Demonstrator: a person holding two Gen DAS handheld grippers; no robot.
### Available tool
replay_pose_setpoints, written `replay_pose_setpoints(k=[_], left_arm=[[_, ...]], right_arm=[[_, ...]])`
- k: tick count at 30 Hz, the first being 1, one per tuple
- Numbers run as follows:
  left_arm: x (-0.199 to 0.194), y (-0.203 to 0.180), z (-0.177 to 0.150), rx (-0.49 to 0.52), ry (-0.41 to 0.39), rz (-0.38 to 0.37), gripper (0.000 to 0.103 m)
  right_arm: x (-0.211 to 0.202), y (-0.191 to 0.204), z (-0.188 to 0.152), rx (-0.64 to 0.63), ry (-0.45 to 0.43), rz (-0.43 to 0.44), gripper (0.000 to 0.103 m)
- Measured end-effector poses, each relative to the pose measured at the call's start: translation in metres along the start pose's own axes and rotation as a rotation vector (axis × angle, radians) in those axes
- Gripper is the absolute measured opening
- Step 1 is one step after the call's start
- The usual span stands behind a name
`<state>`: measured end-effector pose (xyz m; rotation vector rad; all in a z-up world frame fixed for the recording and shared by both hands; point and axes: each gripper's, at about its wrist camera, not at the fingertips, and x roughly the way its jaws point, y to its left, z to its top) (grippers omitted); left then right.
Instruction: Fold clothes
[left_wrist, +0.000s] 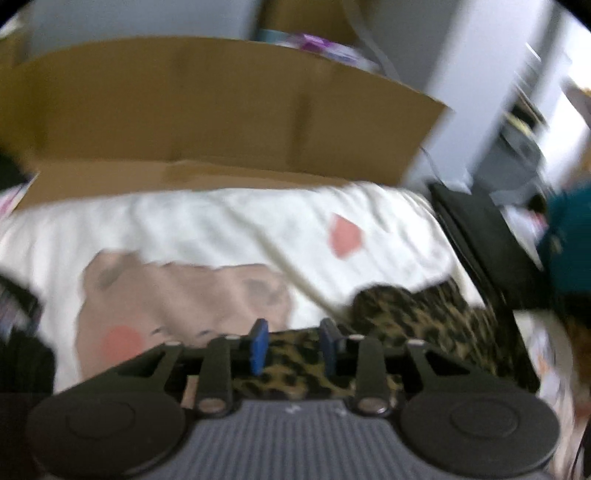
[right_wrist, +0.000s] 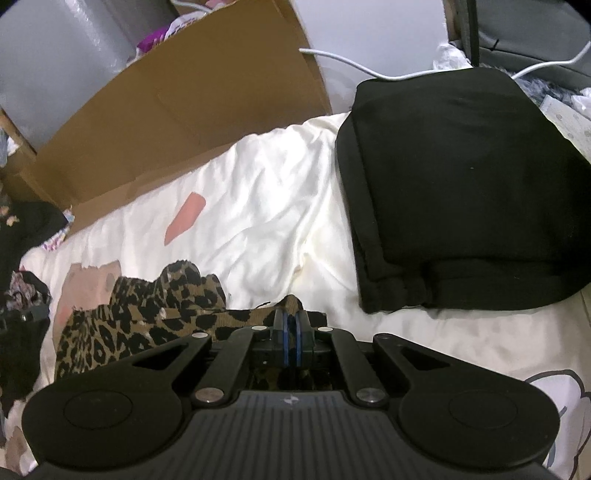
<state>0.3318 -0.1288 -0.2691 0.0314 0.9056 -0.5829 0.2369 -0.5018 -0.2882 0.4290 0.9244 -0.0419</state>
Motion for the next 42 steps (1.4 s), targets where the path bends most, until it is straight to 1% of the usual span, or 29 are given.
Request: replay_pose_setpoints(k=[3,5,8,11,13,16,20,23,29,30,31,32,33,34,37,40,42], left_arm=[[0.015,-0.023,0.003,0.126,0.051,-0.024,0.039],[0.025,-0.036,0.002,0.2,0.073,-0.045,0.039],[0.039,-0.051,0.002,0.311,0.099,-0.046,0.04],[0.047,-0.061,0.005,0.393,0.107,-0.043,0.041],[0.051,-0.066,0.009,0.444,0.112,-0.063,0.041],[0.051,-0.079,0.01,0.523,0.121,-0.092,0.037],[0.049,-0.096,0.006,0.607,0.13,-0.13,0.031],[0.05,-0.108,0.001,0.68,0.129,-0.128,0.031],[0.063,-0.117,-0.002,0.757,0.162,-0.126,0.032],[0.064,-0.118,-0.001,0.767,0.164,-0.129,0.031],[0.064,-0.119,-0.001,0.784,0.165,-0.129,0.029],[0.063,-0.12,-0.001,0.8,0.164,-0.128,0.02],[0.062,-0.12,-0.001,0.813,0.162,-0.129,0.006],[0.061,-0.12,-0.001,0.824,0.161,-0.13,0.004],[0.055,-0.123,-0.003,0.86,0.14,-0.127,0.002],[0.048,-0.122,-0.001,0.849,0.115,-0.129,0.001],[0.045,-0.121,0.004,0.837,0.094,-0.12,0.001]], right_arm=[[-0.001,-0.001,-0.001,-0.021,-0.007,-0.003,0.002],[-0.001,-0.004,-0.001,-0.012,-0.007,-0.003,0.002],[-0.002,-0.008,-0.001,-0.016,0.001,0.007,0.002],[-0.003,-0.006,-0.001,-0.04,0.003,0.02,0.001],[-0.003,-0.006,0.0,-0.033,0.003,0.021,0.002],[-0.002,-0.005,0.001,-0.014,0.003,0.021,0.002],[-0.002,-0.002,0.001,-0.024,0.0,0.017,0.002],[-0.003,-0.003,0.001,-0.018,-0.004,0.021,0.002],[-0.003,-0.005,0.001,-0.005,0.006,0.026,0.002],[-0.003,-0.006,0.001,-0.005,0.006,0.026,0.002],[-0.003,-0.006,0.001,-0.004,0.007,0.027,0.002],[-0.003,-0.006,0.001,-0.004,0.007,0.027,0.002],[-0.003,-0.006,0.001,-0.003,0.008,0.027,0.002],[-0.003,-0.006,0.001,-0.002,0.008,0.026,0.002],[-0.003,-0.006,0.001,0.004,0.007,0.027,0.003],[-0.005,-0.007,0.001,0.015,0.003,0.028,0.005],[-0.005,-0.009,0.0,0.024,0.002,0.026,0.009]])
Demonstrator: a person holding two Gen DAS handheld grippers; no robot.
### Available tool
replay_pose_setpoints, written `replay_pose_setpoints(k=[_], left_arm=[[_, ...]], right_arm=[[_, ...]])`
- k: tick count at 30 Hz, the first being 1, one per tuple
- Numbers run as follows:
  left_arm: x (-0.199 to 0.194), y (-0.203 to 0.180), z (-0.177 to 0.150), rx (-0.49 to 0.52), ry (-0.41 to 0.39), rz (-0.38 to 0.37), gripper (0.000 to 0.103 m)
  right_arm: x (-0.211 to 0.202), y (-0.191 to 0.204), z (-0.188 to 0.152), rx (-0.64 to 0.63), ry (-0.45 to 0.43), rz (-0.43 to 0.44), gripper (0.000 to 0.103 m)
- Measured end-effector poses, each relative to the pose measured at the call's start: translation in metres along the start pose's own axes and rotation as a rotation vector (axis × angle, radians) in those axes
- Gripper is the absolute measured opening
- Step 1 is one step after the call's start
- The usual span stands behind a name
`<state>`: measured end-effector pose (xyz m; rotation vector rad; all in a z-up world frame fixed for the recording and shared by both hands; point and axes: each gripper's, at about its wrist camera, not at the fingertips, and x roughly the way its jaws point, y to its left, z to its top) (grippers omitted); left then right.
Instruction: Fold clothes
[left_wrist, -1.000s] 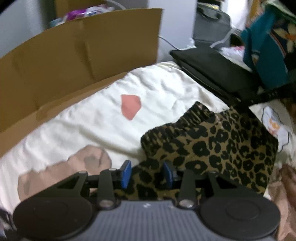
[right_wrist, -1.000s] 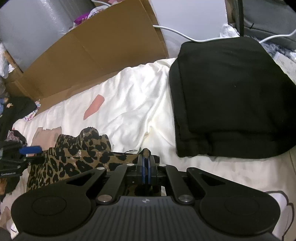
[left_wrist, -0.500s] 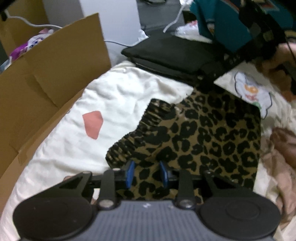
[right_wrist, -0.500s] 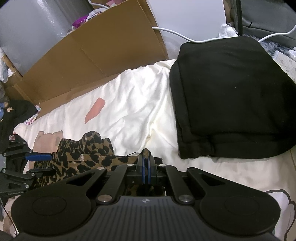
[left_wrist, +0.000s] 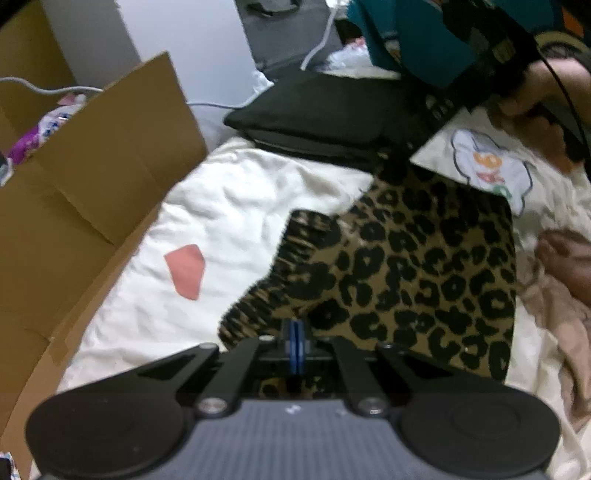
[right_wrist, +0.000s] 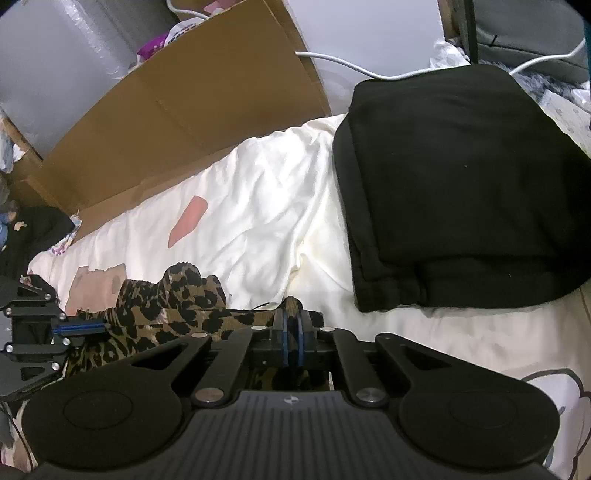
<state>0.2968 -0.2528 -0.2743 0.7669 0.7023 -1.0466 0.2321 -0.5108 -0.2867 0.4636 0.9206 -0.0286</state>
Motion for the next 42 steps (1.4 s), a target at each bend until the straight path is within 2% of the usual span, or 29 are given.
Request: replay_pose_setpoints(k=[2,3,8,14,17,23,25,27,29,32,34,37,41,42], left_arm=[[-0.001,0.005,0.002,-0.01,-0.008,0.017,0.001],[0.001,0.008,0.003,-0.019,-0.007,0.022,0.001],[0.019,0.013,0.001,-0.042,0.017,0.036,0.001],[0.036,0.006,-0.007,-0.068,0.034,0.057,0.002],[0.039,0.002,-0.009,-0.047,0.039,0.075,0.002],[0.043,0.003,-0.013,-0.099,0.04,0.086,0.001],[0.045,0.002,-0.014,-0.115,0.036,0.091,0.001],[0.046,0.0,-0.016,-0.116,0.028,0.101,0.001],[0.046,0.0,-0.017,-0.123,0.018,0.106,0.001],[0.044,0.001,-0.019,-0.133,0.006,0.106,0.002],[0.039,0.005,-0.019,-0.145,-0.004,0.108,0.008],[0.024,0.023,-0.024,-0.243,-0.018,0.114,0.023],[-0.001,0.046,-0.044,-0.368,-0.033,0.147,0.027],[-0.006,0.051,-0.05,-0.404,-0.033,0.157,0.032]], right_arm=[[-0.001,-0.002,0.0,0.005,-0.006,-0.004,0.038],[-0.003,-0.002,0.0,0.005,-0.014,-0.005,0.041],[0.0,-0.006,0.002,0.011,-0.004,0.004,0.042],[0.021,-0.009,-0.007,0.021,0.075,-0.004,0.042],[0.036,-0.013,-0.013,0.057,0.13,0.005,0.05],[0.045,-0.008,-0.015,0.036,0.124,-0.004,0.054],[0.043,-0.003,-0.017,-0.007,0.121,0.001,0.052],[0.041,-0.002,-0.02,-0.037,0.112,0.019,0.042],[0.04,0.0,-0.024,-0.071,0.111,0.038,0.019],[0.037,0.002,-0.025,-0.106,0.099,0.032,0.006],[0.031,0.001,-0.022,-0.081,0.076,0.034,0.003],[0.02,0.001,-0.02,-0.061,0.037,0.031,0.003],[0.016,-0.003,-0.02,-0.058,0.023,0.027,0.003],[0.016,-0.003,-0.02,-0.054,0.022,0.027,0.003]])
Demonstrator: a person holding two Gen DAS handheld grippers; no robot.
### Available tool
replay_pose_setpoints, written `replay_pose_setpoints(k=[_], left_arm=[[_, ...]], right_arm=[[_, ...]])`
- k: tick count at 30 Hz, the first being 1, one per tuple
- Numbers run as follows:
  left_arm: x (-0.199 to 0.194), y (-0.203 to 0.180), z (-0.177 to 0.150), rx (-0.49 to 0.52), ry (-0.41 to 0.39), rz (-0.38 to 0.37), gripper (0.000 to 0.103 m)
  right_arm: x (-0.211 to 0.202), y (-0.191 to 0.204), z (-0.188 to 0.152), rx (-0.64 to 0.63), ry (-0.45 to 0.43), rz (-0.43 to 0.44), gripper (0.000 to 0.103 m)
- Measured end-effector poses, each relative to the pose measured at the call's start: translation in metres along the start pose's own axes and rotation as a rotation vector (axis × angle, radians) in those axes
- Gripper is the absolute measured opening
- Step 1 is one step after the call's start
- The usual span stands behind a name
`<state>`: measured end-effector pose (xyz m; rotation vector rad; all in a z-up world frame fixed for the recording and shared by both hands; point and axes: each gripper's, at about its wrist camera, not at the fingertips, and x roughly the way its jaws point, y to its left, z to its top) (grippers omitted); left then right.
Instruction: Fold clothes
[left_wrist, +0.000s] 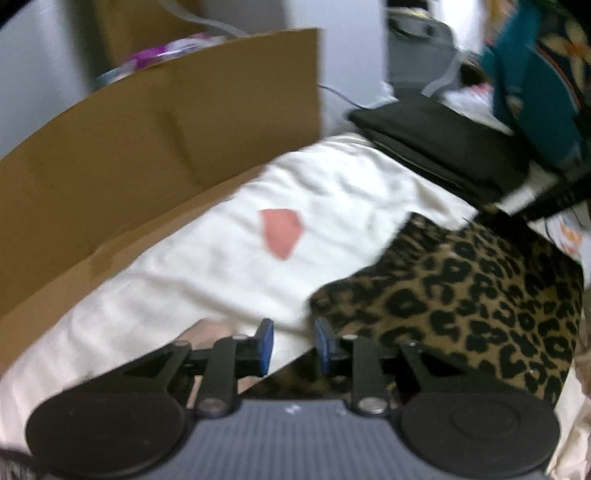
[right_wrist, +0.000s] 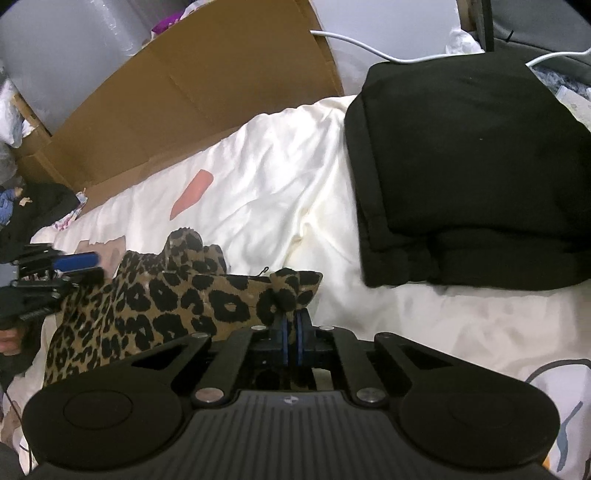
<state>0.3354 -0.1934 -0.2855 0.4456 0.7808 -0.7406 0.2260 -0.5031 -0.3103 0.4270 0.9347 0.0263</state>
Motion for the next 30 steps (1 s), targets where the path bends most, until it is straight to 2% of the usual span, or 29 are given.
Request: replay_pose_setpoints(k=[4,6,9,12,17,20,22,26,30], left_arm=[[-0.019,0.028,-0.018,-0.175,0.008,0.063,0.038],[-0.028,0.041,-0.029,-0.272,0.009,0.093,0.047],[-0.039,0.055,-0.047,-0.41,-0.009,0.125,0.049],[-0.042,0.061,-0.061,-0.487,-0.026,0.139,0.057],[-0.032,0.064,-0.078,-0.603,-0.007,0.126,0.059],[-0.023,0.059,-0.085,-0.574,-0.019,0.115,0.058],[-0.008,0.059,-0.09,-0.552,0.004,0.09,0.057],[0.002,0.056,-0.088,-0.457,0.015,0.079,0.059],[0.004,0.056,-0.088,-0.474,-0.005,0.077,0.059]], right_arm=[[0.0,0.001,0.001,0.002,-0.003,-0.001,0.003],[-0.001,0.001,0.0,0.011,-0.004,-0.001,0.003],[0.0,0.001,0.0,0.013,-0.001,-0.004,0.003],[0.002,0.002,0.0,0.001,0.011,-0.011,0.003],[0.004,0.007,0.0,-0.023,0.03,-0.028,0.003],[0.004,0.01,-0.001,-0.035,0.036,-0.04,0.003],[0.004,0.012,-0.002,-0.045,0.042,-0.051,0.003],[0.006,0.019,-0.001,-0.084,0.064,-0.075,0.003],[0.009,0.022,0.003,-0.106,0.071,-0.097,0.003]])
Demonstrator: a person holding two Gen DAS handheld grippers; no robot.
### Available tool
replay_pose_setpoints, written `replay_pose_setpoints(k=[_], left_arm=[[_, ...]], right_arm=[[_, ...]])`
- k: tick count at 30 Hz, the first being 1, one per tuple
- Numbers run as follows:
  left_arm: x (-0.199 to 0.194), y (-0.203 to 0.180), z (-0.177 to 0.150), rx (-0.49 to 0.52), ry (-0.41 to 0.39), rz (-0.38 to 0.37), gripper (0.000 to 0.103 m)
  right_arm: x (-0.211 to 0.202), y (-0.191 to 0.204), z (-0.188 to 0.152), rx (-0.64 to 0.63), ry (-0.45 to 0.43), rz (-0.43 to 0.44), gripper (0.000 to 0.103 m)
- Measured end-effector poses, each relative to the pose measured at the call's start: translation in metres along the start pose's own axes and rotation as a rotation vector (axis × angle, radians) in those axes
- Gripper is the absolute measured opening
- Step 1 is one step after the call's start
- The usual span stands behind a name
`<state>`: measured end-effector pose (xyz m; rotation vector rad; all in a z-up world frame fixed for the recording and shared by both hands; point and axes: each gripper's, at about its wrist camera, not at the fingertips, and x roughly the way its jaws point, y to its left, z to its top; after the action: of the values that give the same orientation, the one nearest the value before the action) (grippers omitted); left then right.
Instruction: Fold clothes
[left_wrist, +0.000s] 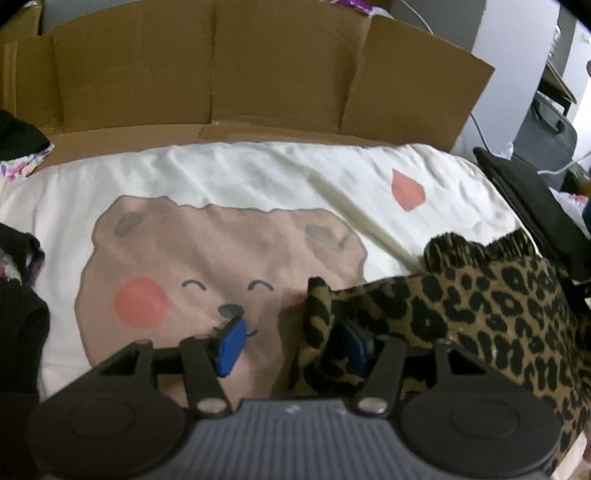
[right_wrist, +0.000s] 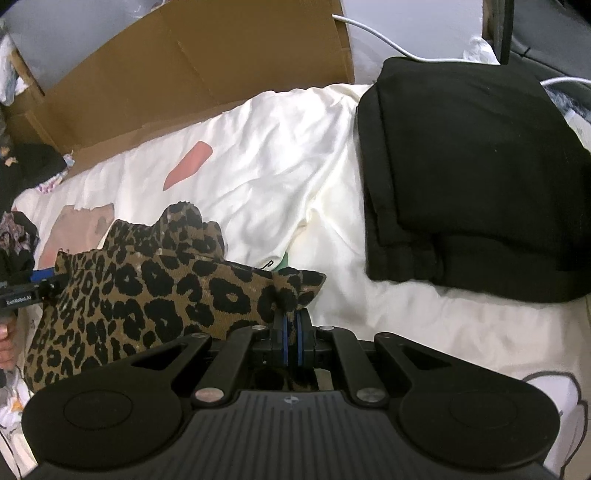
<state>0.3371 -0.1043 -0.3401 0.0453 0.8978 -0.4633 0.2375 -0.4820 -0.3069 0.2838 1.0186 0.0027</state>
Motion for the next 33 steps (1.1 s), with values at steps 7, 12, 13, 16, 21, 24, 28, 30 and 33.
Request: replay_pose_setpoints(k=[7,12,13,16,21,24,28,30,33], left_arm=[[-0.001,-0.013,-0.003,0.063,-0.007,-0.027,0.032],[-0.003,-0.008,-0.002,0.014,0.004,-0.044,0.014],[-0.004,-0.008,-0.002,0.016,0.004,-0.046,0.012],[-0.013,-0.011,-0.004,0.032,-0.002,-0.052,0.007],[-0.031,-0.022,-0.005,0.063,-0.041,-0.054,0.006],[-0.035,-0.024,-0.003,0.064,-0.065,-0.045,0.006],[-0.038,-0.019,0.002,0.047,-0.104,-0.033,0.006],[-0.042,-0.014,0.003,0.034,-0.134,-0.032,0.006],[-0.052,-0.003,0.006,-0.014,-0.18,-0.041,0.006]], right_arm=[[-0.001,0.003,0.001,0.041,-0.029,-0.019,0.003],[-0.009,0.001,0.001,0.065,-0.069,-0.018,0.003],[-0.012,0.0,0.002,0.072,-0.083,-0.014,0.003],[-0.023,0.0,0.003,0.086,-0.118,-0.003,0.003],[-0.039,0.001,-0.002,0.078,-0.147,0.01,0.003],[-0.043,-0.004,-0.005,0.089,-0.15,0.013,0.003],[-0.045,-0.004,-0.006,0.095,-0.158,0.017,0.003],[-0.046,-0.003,-0.004,0.099,-0.164,0.022,0.003],[-0.051,0.003,0.001,0.072,-0.183,0.024,0.003]])
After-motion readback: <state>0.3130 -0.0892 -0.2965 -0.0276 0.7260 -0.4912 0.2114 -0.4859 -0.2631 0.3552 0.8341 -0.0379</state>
